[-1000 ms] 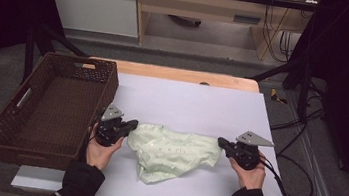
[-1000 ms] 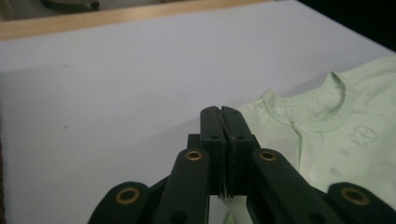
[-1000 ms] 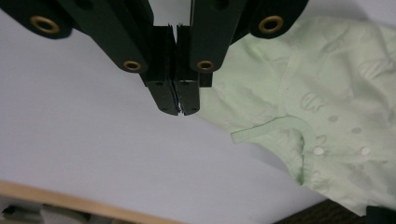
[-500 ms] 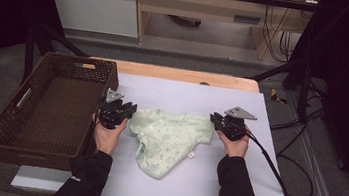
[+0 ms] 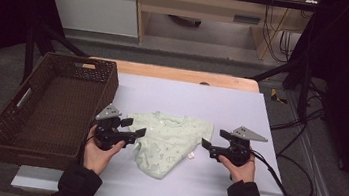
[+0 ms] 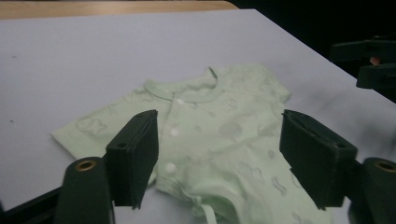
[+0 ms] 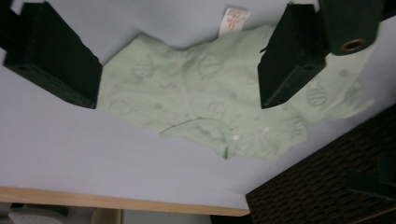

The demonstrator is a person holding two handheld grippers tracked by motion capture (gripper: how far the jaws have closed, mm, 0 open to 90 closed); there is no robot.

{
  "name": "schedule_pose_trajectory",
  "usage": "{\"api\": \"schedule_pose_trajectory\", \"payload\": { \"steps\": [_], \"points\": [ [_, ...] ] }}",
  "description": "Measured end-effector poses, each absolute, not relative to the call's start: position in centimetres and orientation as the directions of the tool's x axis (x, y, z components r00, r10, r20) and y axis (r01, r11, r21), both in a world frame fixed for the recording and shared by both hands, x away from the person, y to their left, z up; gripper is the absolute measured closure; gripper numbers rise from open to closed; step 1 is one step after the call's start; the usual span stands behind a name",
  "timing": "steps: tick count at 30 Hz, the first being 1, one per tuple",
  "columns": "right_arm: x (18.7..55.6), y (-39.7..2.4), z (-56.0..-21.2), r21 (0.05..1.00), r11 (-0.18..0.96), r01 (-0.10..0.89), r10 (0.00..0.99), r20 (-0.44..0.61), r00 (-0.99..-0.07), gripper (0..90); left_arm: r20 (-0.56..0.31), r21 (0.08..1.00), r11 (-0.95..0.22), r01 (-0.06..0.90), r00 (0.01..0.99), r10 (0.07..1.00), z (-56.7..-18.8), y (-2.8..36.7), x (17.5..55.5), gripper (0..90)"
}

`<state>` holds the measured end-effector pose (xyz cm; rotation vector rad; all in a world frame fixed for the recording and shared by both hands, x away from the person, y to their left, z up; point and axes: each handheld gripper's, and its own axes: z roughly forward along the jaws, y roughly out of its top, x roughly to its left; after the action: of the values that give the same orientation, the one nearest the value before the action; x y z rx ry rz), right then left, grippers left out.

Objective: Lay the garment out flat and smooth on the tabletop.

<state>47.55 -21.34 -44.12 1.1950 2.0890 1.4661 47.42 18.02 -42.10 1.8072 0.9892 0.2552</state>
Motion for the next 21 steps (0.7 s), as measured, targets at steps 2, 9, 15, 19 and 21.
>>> {"api": "schedule_pose_trajectory", "payload": {
  "steps": [2, 9, 15, 19, 21],
  "points": [
    [46.8, -21.4, -44.1, 0.883, 0.128, 0.451, 0.774, 0.196, -0.602, 9.1, -0.256, 0.846, -0.161, 0.508, 0.653, 0.713, -42.4, 18.3, 46.8, 23.5],
    [44.5, -21.1, -44.6, 0.878, 0.137, 0.459, 0.754, 0.209, -0.623, 5.7, -0.253, 0.835, -0.187, 0.518, 0.662, 0.706, -43.4, 19.0, 44.8, 16.9],
    [43.5, -20.0, -44.9, 0.877, 0.146, 0.458, 0.730, 0.217, -0.649, 4.9, -0.237, 0.812, -0.250, 0.527, 0.689, 0.685, -44.7, 17.5, 43.5, 16.9],
    [43.2, -19.0, -45.4, 0.866, 0.177, 0.468, 0.715, 0.214, -0.666, 4.9, -0.205, 0.787, -0.306, 0.535, 0.695, 0.689, -45.6, 16.8, 43.1, 25.3],
    [43.1, -18.6, -45.9, 0.858, 0.191, 0.477, 0.711, 0.214, -0.670, 5.7, -0.204, 0.772, -0.321, 0.549, 0.692, 0.693, -46.0, 16.7, 43.1, 33.1]
  ]
}}
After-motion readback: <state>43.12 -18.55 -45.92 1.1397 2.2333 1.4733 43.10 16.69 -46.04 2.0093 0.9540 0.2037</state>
